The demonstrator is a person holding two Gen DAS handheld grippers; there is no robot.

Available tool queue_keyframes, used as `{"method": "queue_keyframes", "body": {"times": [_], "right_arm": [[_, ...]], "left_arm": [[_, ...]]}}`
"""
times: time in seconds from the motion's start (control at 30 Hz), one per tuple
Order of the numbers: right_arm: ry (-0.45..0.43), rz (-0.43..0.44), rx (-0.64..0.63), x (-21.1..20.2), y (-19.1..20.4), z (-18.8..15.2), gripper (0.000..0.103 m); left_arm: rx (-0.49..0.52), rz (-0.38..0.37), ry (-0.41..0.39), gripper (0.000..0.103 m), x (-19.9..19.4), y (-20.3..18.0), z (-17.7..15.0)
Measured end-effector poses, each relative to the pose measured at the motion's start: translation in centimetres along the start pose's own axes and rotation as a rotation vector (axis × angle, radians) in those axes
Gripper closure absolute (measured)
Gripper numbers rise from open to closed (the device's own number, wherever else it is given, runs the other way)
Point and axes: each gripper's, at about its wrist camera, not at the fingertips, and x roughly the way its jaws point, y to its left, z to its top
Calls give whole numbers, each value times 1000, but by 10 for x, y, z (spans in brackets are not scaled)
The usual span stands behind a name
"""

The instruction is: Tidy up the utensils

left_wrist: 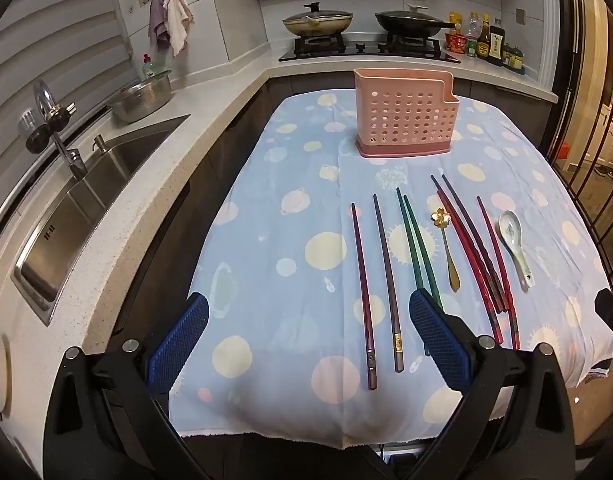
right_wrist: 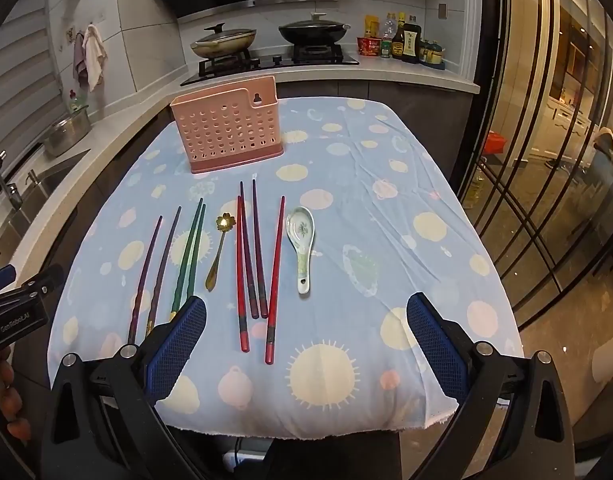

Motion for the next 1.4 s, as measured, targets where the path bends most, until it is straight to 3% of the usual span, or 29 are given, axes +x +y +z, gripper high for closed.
{"method": "queue_keyframes", "body": {"times": [1.4], "right_arm": [[-5, 4, -3, -4, 2, 3, 7]], "left_arm": [[-14, -7, -2, 7, -4, 7, 9]]}}
